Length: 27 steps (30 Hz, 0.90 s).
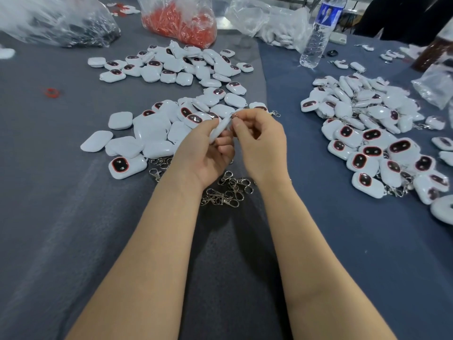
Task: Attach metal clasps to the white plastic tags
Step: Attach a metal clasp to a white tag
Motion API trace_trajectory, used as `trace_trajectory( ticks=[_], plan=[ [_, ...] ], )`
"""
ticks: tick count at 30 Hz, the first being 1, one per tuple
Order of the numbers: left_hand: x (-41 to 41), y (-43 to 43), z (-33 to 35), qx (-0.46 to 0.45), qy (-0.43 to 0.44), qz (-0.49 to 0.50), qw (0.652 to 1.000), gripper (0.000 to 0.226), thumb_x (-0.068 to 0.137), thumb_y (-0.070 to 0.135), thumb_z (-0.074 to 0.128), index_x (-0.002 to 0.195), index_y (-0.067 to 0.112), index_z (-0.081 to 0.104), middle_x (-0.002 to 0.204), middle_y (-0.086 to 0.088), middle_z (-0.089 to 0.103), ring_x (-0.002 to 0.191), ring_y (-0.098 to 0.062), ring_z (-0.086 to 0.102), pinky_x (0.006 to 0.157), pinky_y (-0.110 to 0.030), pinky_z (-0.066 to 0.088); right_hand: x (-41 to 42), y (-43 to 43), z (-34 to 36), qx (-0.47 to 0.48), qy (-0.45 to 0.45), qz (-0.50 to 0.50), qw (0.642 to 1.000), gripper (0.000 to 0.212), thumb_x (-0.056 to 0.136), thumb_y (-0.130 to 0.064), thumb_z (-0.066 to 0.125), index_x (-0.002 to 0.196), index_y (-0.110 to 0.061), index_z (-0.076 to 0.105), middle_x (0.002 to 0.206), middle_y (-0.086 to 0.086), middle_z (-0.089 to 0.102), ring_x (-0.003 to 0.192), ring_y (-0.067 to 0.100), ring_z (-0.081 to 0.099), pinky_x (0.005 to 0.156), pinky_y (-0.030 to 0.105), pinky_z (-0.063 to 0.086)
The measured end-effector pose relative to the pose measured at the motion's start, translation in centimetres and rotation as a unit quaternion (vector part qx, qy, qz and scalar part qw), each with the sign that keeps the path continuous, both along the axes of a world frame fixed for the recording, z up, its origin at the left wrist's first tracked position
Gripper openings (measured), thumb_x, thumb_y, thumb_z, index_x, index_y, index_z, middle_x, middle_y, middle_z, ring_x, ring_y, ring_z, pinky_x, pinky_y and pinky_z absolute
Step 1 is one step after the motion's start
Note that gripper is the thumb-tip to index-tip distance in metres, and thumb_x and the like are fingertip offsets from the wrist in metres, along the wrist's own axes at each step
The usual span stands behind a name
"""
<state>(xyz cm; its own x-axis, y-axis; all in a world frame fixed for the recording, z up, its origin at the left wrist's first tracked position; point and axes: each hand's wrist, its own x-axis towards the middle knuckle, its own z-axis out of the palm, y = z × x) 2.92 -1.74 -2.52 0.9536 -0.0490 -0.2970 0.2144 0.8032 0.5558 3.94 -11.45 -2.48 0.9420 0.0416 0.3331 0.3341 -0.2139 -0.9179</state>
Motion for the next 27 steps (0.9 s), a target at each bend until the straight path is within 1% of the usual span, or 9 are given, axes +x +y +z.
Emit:
trace_trajectory(
  ticks=[6, 9, 11, 13, 15, 17, 21, 24, 27],
  plan=[
    [-0.3, 0.1, 0.2, -0.088, 0.007, -0.05, 0.995, 0.026, 0.098, 0.017, 0.039, 0.08, 0.005, 0.054, 0.052, 0.005, 0.039, 0.033, -0.002, 0.035, 0.03, -0.009, 0.029, 0.0, 0.1, -0.2, -0.029, -0.044, -0.055, 0.997, 0.009, 0.09, -0.009, 0.06, 0.089, -0.013, 0.069, 0.074, -0.015, 0.062, 0.07, -0.006, 0.056, 0.067, 0.006, 0.042],
    [0.1, -0.1, 0.1, 0.081, 0.012, 0.04, 0.996, 0.022, 0.096, 0.014, 0.041, 0.078, 0.008, 0.051, 0.052, 0.003, 0.04, 0.034, -0.001, 0.034, 0.032, -0.013, 0.03, 0.0, 0.0, -0.2, -0.097, -0.069, -0.059, 0.991, 0.011, 0.092, -0.008, 0.057, 0.087, -0.009, 0.067, 0.071, -0.008, 0.059, 0.065, 0.003, 0.051, 0.062, 0.007, 0.037],
    [0.0, -0.2, 0.0, 0.371, -0.021, 0.136, 0.918, 0.011, 0.095, 0.014, 0.042, 0.087, 0.009, 0.049, 0.059, 0.003, 0.045, 0.038, -0.002, 0.039, 0.041, -0.018, 0.034, 0.1, -0.3, -0.3, -0.163, -0.068, -0.043, 0.983, 0.012, 0.092, -0.009, 0.055, 0.085, -0.009, 0.065, 0.071, -0.006, 0.057, 0.067, 0.009, 0.049, 0.062, 0.014, 0.037],
    [-0.4, -0.1, -0.5, 0.608, -0.102, 0.179, 0.767, 0.008, 0.096, 0.019, 0.044, 0.097, 0.012, 0.047, 0.069, 0.004, 0.052, 0.052, 0.0, 0.049, 0.051, -0.017, 0.037, 0.4, -0.8, -0.4, -0.233, -0.044, -0.024, 0.971, 0.013, 0.093, -0.01, 0.053, 0.085, -0.011, 0.064, 0.073, -0.003, 0.059, 0.072, 0.015, 0.051, 0.065, 0.023, 0.039],
    [-0.7, 0.0, -1.0, 0.715, -0.154, 0.155, 0.664, 0.012, 0.097, 0.023, 0.043, 0.103, 0.013, 0.046, 0.078, 0.0, 0.057, 0.069, -0.013, 0.053, 0.063, -0.027, 0.038, 0.7, -1.2, -0.4, -0.296, -0.018, -0.009, 0.955, 0.013, 0.094, -0.012, 0.051, 0.087, -0.012, 0.062, 0.078, 0.0, 0.061, 0.076, 0.02, 0.052, 0.07, 0.03, 0.04],
    [-0.7, 0.0, -1.3, 0.733, -0.168, 0.147, 0.643, 0.013, 0.098, 0.024, 0.042, 0.104, 0.013, 0.046, 0.081, -0.002, 0.058, 0.072, -0.018, 0.053, 0.065, -0.032, 0.038, 0.7, -1.4, -0.5, -0.319, 0.002, 0.0, 0.948, 0.011, 0.095, -0.014, 0.05, 0.088, -0.014, 0.059, 0.079, -0.002, 0.059, 0.078, 0.019, 0.051, 0.07, 0.03, 0.04],
    [0.0, -0.2, -1.1, 0.601, -0.121, 0.186, 0.768, 0.006, 0.097, 0.021, 0.043, 0.099, 0.016, 0.046, 0.075, 0.009, 0.053, 0.059, 0.005, 0.051, 0.056, -0.011, 0.038, 0.5, -0.9, -0.3, -0.211, 0.02, 0.016, 0.977, 0.009, 0.093, -0.012, 0.054, 0.09, -0.02, 0.056, 0.072, -0.013, 0.049, 0.066, 0.0, 0.046, 0.062, 0.007, 0.034],
    [0.5, -0.4, -0.5, 0.317, -0.034, 0.145, 0.937, 0.013, 0.097, 0.016, 0.041, 0.091, 0.011, 0.051, 0.064, 0.002, 0.05, 0.042, -0.002, 0.043, 0.04, -0.016, 0.036, 0.4, -0.6, -0.1, -0.101, 0.011, 0.0, 0.995, 0.008, 0.09, -0.013, 0.06, 0.09, -0.021, 0.06, 0.078, -0.016, 0.057, 0.067, -0.006, 0.051, 0.064, 0.002, 0.036],
    [0.1, 0.2, 0.1, 0.031, 0.01, 0.023, 0.999, 0.021, 0.098, 0.016, 0.039, 0.084, 0.006, 0.052, 0.058, 0.001, 0.045, 0.034, -0.001, 0.039, 0.031, -0.011, 0.031, 0.2, -0.3, 0.0, -0.051, -0.027, -0.017, 0.998, 0.008, 0.09, -0.014, 0.061, 0.088, -0.021, 0.064, 0.074, -0.017, 0.06, 0.064, -0.006, 0.052, 0.063, 0.005, 0.038]
  ],
)
